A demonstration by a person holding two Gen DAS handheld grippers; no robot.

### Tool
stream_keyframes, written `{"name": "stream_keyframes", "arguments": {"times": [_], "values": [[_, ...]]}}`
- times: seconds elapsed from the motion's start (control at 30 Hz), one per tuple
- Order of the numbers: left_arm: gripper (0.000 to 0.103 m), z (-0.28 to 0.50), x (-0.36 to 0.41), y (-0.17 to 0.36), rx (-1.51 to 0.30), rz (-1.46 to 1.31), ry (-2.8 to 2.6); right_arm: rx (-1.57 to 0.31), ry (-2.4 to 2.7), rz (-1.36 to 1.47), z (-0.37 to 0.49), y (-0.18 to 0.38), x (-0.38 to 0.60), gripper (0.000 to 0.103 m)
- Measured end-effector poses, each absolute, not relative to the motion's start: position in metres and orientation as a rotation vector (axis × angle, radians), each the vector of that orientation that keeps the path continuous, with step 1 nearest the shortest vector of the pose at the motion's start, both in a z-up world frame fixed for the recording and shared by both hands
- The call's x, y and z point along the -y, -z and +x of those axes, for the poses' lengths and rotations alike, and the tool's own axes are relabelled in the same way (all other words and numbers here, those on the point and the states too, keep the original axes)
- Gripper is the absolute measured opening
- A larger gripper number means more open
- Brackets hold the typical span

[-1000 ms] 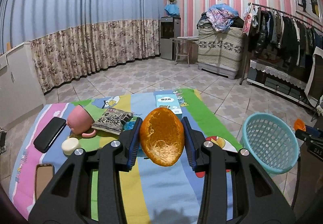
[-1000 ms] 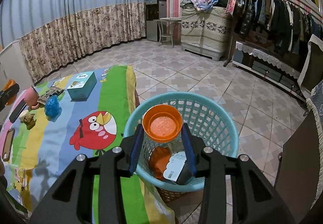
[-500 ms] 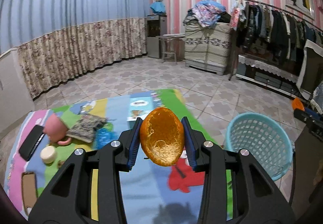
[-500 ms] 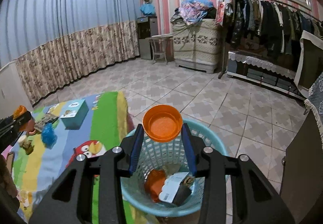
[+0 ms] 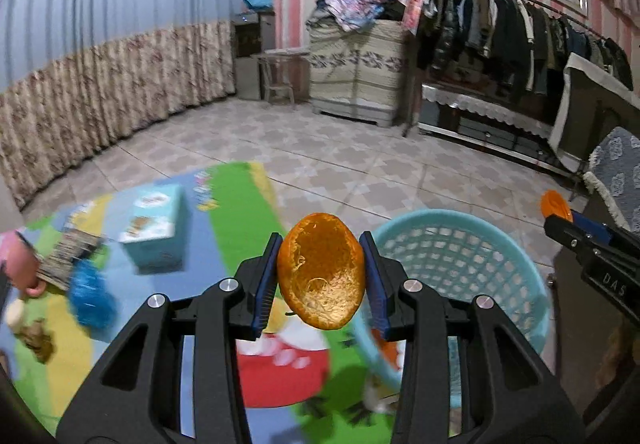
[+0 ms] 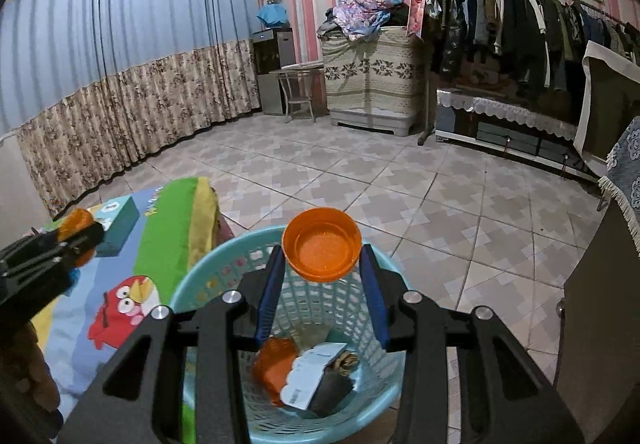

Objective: Collect trash
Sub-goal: 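Carry the orange peel and orange lid over the teal basket, then open the left tool to drop the peel while the right tool releases the orange lid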

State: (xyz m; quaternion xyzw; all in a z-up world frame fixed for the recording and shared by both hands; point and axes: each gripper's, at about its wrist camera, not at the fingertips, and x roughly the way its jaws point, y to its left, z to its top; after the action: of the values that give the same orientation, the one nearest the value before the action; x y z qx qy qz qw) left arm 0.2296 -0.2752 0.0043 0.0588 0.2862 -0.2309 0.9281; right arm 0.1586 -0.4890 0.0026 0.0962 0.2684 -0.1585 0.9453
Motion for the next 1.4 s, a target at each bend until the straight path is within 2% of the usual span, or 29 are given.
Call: {"name": "stream_keyframes", "arguments": {"times": [0.5, 0.57, 0.63, 0.77, 0.83, 1.03, 1.3, 1.33, 1.4], "values": [[0.040, 0.244, 0.359, 0.035, -0.628, 0.215, 0.606, -0.598, 0.354, 0.249, 0.169, 0.021, 0.515, 0.039], [0.043, 0.247, 0.362, 0.036, -0.634, 0.224, 0.603, -0.605, 0.351, 0.241, 0.172, 0.023, 0.513, 0.039], [0.056, 0.251, 0.362, 0.038, -0.642, 0.224, 0.594, -0.609, 0.349, 0.238, 0.174, 0.024, 0.513, 0.039], [0.068, 0.253, 0.357, 0.035, -0.635, 0.225, 0.566, -0.613, 0.341, 0.234, 0.176, 0.025, 0.510, 0.039], [0.079, 0.254, 0.352, 0.033, -0.629, 0.224, 0.540, -0.616, 0.337, 0.228, 0.178, 0.025, 0.507, 0.039], [0.087, 0.258, 0.324, 0.019, -0.589, 0.208, 0.469, -0.625, 0.312, 0.232, 0.185, 0.028, 0.497, 0.039], [0.092, 0.262, 0.288, 0.008, -0.566, 0.153, 0.405, -0.642, 0.300, 0.253, 0.196, 0.038, 0.487, 0.039], [0.092, 0.262, 0.285, 0.007, -0.563, 0.150, 0.401, -0.640, 0.301, 0.257, 0.196, 0.038, 0.488, 0.042], [0.092, 0.261, 0.279, 0.005, -0.556, 0.142, 0.390, -0.629, 0.318, 0.270, 0.196, 0.040, 0.489, 0.058]]}}
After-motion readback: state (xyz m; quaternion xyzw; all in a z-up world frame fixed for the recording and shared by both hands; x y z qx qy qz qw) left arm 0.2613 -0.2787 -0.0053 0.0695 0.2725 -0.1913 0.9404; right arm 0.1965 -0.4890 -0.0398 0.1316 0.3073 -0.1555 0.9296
